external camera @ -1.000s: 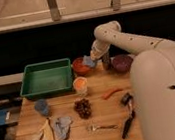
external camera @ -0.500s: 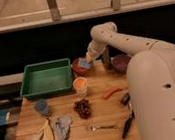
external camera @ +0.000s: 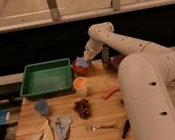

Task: Wipe red bowl with sponge

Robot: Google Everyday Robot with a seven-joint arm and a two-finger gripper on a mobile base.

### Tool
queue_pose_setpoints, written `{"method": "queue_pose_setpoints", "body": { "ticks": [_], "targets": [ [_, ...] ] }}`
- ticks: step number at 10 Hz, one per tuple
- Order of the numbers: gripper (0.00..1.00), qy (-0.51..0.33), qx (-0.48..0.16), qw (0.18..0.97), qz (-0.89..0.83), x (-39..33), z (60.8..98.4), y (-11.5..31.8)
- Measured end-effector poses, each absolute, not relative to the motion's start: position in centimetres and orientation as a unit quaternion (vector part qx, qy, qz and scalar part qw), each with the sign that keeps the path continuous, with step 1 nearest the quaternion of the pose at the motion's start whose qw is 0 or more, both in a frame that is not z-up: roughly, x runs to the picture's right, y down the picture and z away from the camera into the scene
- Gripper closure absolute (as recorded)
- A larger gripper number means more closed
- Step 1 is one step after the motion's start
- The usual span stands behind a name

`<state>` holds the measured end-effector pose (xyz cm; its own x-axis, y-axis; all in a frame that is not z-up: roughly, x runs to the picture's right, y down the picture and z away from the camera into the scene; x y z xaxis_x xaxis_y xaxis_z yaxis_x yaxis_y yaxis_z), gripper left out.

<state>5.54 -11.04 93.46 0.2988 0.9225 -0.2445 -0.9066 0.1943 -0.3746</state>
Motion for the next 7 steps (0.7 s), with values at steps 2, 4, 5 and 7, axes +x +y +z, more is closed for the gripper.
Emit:
{"method": "queue_pose_setpoints", "body": {
  "ticks": [2, 4, 5, 7],
  "targets": [
    [1.0, -0.014, -0.22, 0.771, 0.598, 6.1, 94.6, -12.3],
    [1.0, -0.007, -0.211, 0.767, 0.605, 6.7, 95.1, -12.8],
    [1.0, -0.002, -0.205, 0.765, 0.61, 7.5, 95.1, -12.8],
    [1.0, 0.005, -0.195, 0.76, 0.62, 9.4, 94.3, -12.4]
  ]
}}
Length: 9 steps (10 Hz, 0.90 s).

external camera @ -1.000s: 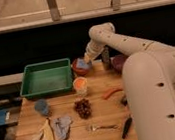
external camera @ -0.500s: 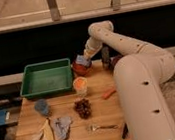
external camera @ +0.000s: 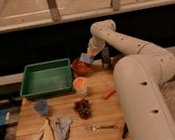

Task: Wipe red bowl with sponge

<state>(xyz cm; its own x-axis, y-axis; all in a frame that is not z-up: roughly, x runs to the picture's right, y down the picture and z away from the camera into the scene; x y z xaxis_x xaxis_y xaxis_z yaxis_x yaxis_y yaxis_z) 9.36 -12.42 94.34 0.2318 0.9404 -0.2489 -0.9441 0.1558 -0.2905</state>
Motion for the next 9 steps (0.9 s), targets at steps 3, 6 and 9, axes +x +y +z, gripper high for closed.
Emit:
{"method": "queue_pose_setpoints", "body": {
  "ticks": [3, 6, 9],
  "targets": [
    [1.0, 0.01, -0.192, 0.757, 0.624, 10.4, 92.9, -11.1],
    [1.0, 0.002, -0.208, 0.769, 0.605, 7.7, 91.6, -9.4],
    [1.0, -0.011, -0.22, 0.784, 0.58, 4.9, 91.6, -9.6]
  ]
}}
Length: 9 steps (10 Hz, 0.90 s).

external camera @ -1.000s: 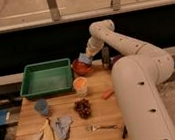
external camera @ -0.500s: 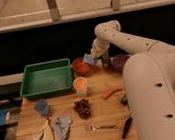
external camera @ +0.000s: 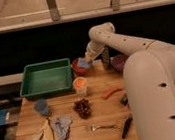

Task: Wipe red bowl with sponge

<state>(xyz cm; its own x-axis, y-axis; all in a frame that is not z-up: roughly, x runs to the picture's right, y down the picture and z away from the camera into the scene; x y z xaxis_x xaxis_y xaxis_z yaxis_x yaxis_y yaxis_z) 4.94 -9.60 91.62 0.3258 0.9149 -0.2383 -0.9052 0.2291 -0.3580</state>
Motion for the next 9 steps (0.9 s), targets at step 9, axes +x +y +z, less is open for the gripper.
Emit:
{"method": "queue_pose_setpoints", "body": {
  "ticks": [9],
  "targets": [
    [1.0, -0.006, -0.199, 0.768, 0.609, 7.5, 93.9, -11.7]
  ]
}}
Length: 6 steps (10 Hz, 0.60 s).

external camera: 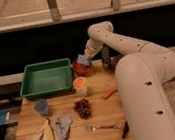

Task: Wipe red bowl with sponge

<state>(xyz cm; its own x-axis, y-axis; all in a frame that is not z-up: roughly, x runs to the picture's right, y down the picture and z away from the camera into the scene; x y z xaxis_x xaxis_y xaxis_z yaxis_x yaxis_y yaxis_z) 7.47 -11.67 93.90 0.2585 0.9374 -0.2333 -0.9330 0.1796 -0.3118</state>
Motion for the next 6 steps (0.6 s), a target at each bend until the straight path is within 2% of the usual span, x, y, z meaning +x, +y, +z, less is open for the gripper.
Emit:
{"method": "queue_pose_setpoints", "body": {
  "ticks": [6],
  "targets": [
    [1.0, -0.002, -0.192, 0.758, 0.623, 8.6, 91.2, -10.0]
  ]
}}
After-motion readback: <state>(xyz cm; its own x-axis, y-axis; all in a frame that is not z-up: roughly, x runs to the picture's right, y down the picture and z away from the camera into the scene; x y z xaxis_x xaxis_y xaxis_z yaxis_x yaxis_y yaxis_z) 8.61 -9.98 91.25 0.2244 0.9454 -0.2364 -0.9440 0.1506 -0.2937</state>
